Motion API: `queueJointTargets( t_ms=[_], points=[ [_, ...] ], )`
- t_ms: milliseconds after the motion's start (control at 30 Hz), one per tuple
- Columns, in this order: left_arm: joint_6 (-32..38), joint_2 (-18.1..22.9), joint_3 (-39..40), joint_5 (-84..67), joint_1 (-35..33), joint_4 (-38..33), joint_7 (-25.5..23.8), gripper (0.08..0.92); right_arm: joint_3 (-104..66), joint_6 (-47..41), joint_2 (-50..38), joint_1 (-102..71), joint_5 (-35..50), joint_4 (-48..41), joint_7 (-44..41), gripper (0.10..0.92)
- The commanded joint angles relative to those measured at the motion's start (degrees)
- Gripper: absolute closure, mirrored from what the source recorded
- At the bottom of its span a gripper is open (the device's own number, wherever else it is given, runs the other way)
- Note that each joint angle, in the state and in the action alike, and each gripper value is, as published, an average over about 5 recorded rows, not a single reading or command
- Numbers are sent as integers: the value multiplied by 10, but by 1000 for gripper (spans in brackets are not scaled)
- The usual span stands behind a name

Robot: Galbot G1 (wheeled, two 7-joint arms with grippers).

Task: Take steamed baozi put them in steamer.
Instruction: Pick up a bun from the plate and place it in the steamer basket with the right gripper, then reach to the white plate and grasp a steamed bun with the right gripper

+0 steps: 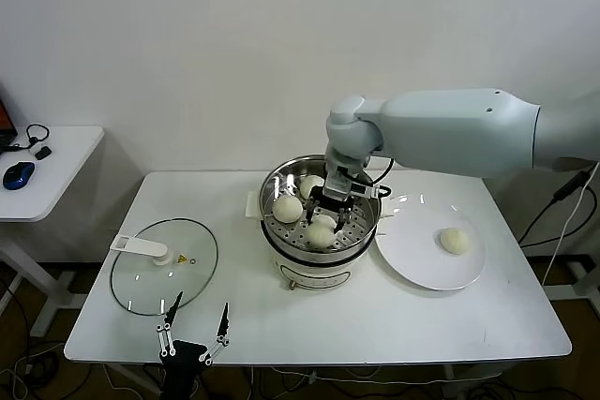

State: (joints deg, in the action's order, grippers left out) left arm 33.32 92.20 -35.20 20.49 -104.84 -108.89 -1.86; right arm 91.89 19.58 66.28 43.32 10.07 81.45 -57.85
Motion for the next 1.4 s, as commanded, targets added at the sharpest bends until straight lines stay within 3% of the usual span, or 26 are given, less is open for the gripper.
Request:
queueJointTargets(
  t_ms=[33,500,767,933,1400],
  points=[
    [1,27,0,-1,0,0,0,177,-10,0,11,-30,-13,-13,2,423],
    [2,28,-1,-1,1,1,0,177,-16,11,19,-47,-21,-39,13,411],
    [1,28,-1,-1,2,-1,-1,177,9,36,18,5,46,-48,-29,227],
    [1,28,0,-1,1,-2,-1,177,60,45,15,67,130,-67,-70,204],
    [2,28,5,1,-1,-2,-1,177,192,-82,-75,150,198,-131,-108,203]
  ],
)
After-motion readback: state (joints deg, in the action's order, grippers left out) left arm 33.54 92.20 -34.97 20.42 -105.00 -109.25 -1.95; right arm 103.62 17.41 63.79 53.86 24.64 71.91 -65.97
